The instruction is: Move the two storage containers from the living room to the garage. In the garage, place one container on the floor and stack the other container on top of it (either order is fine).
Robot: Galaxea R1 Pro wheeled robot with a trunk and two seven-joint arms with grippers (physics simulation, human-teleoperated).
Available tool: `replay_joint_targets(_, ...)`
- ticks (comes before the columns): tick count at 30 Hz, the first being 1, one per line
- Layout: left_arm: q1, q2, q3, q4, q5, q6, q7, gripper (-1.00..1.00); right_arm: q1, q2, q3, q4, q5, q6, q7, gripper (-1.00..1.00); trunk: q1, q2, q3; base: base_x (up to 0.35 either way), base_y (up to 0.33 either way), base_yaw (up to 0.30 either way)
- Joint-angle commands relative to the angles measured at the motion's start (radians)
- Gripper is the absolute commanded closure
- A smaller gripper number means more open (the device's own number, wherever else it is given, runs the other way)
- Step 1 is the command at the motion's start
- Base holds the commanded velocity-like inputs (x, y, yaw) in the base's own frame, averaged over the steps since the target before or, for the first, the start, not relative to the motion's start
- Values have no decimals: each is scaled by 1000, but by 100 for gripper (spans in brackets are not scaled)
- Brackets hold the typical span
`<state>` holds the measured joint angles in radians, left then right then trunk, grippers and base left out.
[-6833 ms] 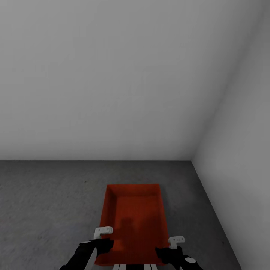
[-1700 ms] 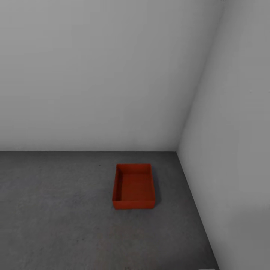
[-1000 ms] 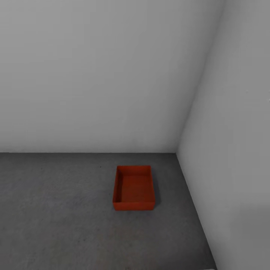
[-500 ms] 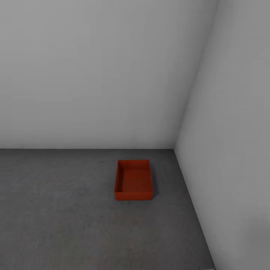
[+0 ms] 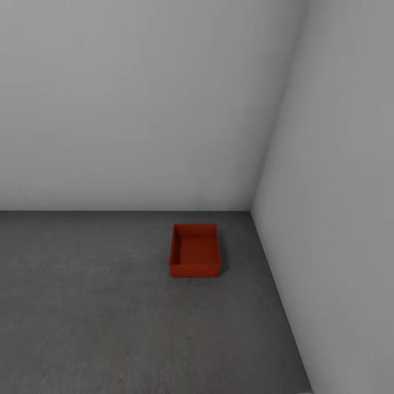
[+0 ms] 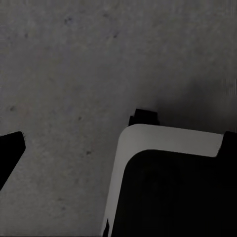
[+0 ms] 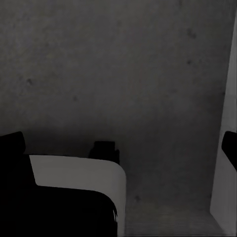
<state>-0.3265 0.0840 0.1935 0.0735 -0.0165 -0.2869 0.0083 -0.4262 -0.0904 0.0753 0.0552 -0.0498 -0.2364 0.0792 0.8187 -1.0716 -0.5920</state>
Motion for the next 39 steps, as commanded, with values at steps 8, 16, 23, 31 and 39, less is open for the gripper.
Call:
replay_joint_targets(8,-2,0,4,5,-2,-8,1,-100,-2,0,7,5,-5,-8,4,-100,-31,56,24,-337,0,0)
replay_joint_targets(16,-2,0,4,5,-2,-8,1,-100,-2,0,7,5,-5,-8,8,-100,-62,112,49,-337,0,0)
replay_joint_targets(23,-2,0,4,5,-2,-8,1,-100,-2,0,7,5,-5,-8,8,-100,-89,161,71,-337,0,0)
replay_joint_targets(31,-2,0,4,5,-2,-8,1,-100,-2,0,7,5,-5,-8,8,-100,-120,217,96,-337,0,0)
replay_joint_targets(39,-2,0,4,5,-2,-8,1,-100,-2,0,7,5,-5,-8,8,-100,-150,273,122,-337,0,0)
